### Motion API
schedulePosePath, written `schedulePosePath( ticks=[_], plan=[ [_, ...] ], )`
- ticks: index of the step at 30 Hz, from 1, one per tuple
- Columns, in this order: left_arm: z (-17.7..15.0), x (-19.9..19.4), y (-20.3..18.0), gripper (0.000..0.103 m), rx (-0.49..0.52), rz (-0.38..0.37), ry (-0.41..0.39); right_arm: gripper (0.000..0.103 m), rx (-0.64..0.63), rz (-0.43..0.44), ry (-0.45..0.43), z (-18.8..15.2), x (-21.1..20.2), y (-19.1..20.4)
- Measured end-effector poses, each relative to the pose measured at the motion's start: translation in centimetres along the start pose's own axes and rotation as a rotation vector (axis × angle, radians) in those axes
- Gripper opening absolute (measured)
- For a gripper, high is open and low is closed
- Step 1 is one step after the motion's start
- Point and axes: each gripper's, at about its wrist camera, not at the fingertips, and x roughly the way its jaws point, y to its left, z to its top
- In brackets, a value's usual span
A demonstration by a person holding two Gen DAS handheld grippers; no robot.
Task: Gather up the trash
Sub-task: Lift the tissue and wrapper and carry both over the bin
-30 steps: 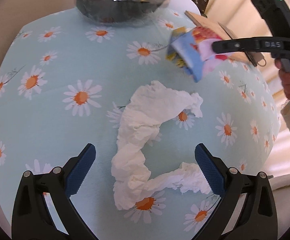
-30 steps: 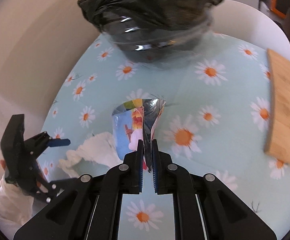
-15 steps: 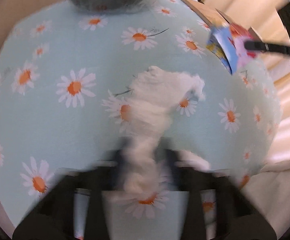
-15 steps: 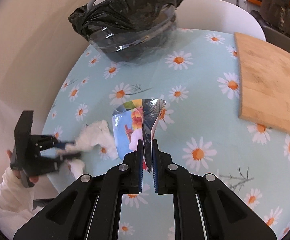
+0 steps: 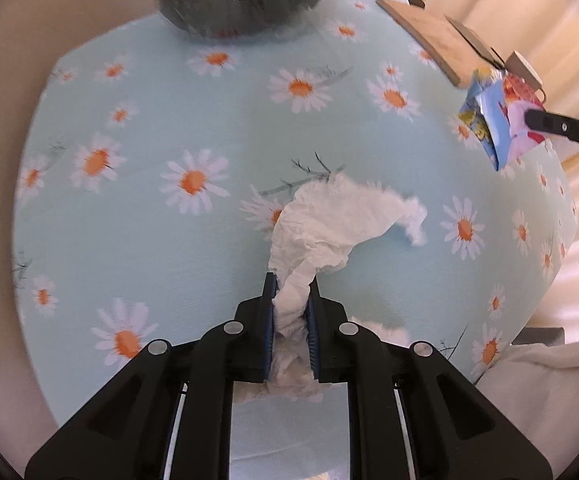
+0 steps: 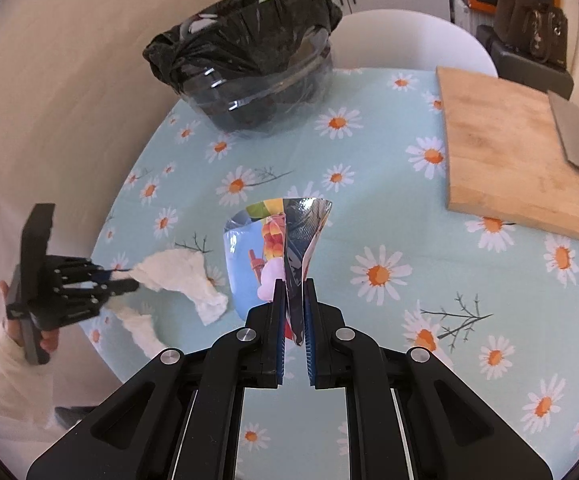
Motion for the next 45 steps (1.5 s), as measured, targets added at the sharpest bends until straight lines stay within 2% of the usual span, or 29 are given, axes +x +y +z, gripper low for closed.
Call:
schedulePosePath(
  ticks=[8,18,26,40,45],
  plan=[
    [0.6,-4.9,-0.3,0.015,0.041,0.034,-0.072,0.008,-0.069,-0.065,-0.057,1.3,-2.7,1.7],
    [3.1,-10.3,0.3,0.015,0.045,0.092,-0.130,0.008,-0.130,-0.118,-0.147,5.3,-6.7,3.7],
    [6.7,-13.1,0.4,0.015,0.059,0.123,-0.187,0.008,-0.163,-0.142,-0.219,8.5,-8.5,4.1],
    [14.1,-17.3,0.6,0.015,0.109,0.194,-0.279,0.008,-0.200,-0.137,-0.263,13.7,-8.5,3.9],
    [16.6,-17.7,0.4,0.015,0.118,0.187,-0.304,0.008,-0.206,-0.125,-0.276,15.3,-8.1,3.9]
  ],
)
